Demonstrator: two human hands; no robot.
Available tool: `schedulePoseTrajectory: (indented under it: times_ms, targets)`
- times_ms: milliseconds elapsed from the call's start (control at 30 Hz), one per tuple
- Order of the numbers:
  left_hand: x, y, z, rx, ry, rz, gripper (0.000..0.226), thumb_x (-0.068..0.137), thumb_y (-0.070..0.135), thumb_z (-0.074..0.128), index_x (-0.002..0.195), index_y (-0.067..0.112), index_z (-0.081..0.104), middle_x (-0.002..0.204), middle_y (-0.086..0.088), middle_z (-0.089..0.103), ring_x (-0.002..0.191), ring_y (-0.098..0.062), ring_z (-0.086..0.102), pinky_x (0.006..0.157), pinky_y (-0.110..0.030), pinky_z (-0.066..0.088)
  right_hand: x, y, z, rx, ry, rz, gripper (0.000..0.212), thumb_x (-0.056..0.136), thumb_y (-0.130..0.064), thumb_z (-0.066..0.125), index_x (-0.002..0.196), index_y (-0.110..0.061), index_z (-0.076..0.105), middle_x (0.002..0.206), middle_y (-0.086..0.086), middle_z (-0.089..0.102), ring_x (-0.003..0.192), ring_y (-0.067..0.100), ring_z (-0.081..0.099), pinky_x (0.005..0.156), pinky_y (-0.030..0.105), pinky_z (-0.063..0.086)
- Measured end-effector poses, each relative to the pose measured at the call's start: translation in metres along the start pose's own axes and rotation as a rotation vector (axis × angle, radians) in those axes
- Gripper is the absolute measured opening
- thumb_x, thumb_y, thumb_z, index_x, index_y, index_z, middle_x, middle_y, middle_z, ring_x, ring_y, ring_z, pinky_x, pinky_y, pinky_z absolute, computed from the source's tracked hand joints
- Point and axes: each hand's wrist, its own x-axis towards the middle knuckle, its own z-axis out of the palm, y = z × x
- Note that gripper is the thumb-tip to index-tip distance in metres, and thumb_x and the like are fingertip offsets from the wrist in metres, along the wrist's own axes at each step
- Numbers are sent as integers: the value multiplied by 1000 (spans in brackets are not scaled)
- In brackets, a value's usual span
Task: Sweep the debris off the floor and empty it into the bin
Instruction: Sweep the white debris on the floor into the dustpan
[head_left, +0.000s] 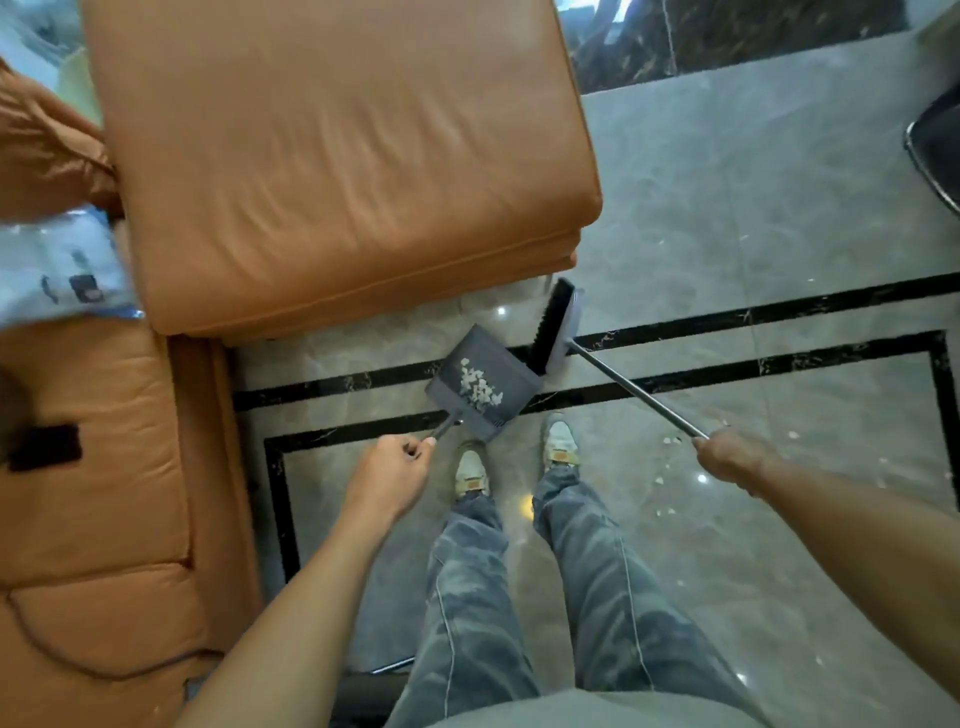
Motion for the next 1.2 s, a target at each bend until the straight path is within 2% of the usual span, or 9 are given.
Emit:
schedulePoseTrajectory:
  times_ms: [133,200,400,567,667,733,967,1067,1200]
  targets:
    - [17,22,-13,123,-12,132,50,101,46,57,67,12,66,53,0,60,53,-20,59,50,-31,40,-4,27,23,83,-25,99,48,106,-36,41,134,-3,60,122,21,66,92,31,60,71,32,46]
    - [23,29,-14,181,-47,197,49,101,48,57,72,11,72,58,-3,66,58,-22,63,55,-36,50,-11,45,37,171,-26,180,50,105,-38,42,135,-2,61,129,23,64,99,34,62,76,34,46]
    - [28,50,-17,290,-98,346,47,103,48,55,82,10,75,63,-9,70,59,-26,66,58,-37,53,-32,96,80,393,30,321,55,102,-44,41,134,-3,59,133,24,62,115,40,63,91,39,50]
    - [24,81,-3,384,-119,404,47,104,48,55,73,16,71,48,-1,58,44,-23,51,46,-30,30,-35,111,109,563,87,374,61,101,-49,37,130,-2,62,130,24,63,114,40,63,91,41,49]
    - [26,99,4,417,-142,425,48,104,48,55,84,9,74,57,-13,66,47,-28,56,49,-30,34,-18,102,105,608,53,357,61,102,-48,36,133,-2,60,134,24,61,118,41,61,96,42,49]
    - [26,113,13,441,-144,452,49,103,50,55,88,8,75,68,-18,72,53,-36,63,51,-31,37,-5,103,98,678,23,347,59,100,-48,39,132,-3,60,131,24,62,114,41,63,92,42,51]
    - [10,170,38,516,-160,484,50,102,55,54,81,15,74,52,-11,67,48,-35,66,50,-46,57,6,161,121,735,-136,401,58,101,-43,43,141,-2,54,135,25,59,113,40,63,90,38,54]
    - [1,198,56,546,-172,527,50,103,56,52,87,14,75,53,-11,68,45,-35,62,46,-36,49,-6,201,142,744,-191,440,49,102,-35,44,135,0,56,109,22,66,86,34,67,75,33,55]
    - [-19,243,88,593,-158,575,44,102,56,52,82,24,75,55,-3,69,50,-26,64,50,-34,49,-24,248,185,776,-218,517,54,102,-38,45,141,-2,53,135,23,59,115,38,63,93,38,53]
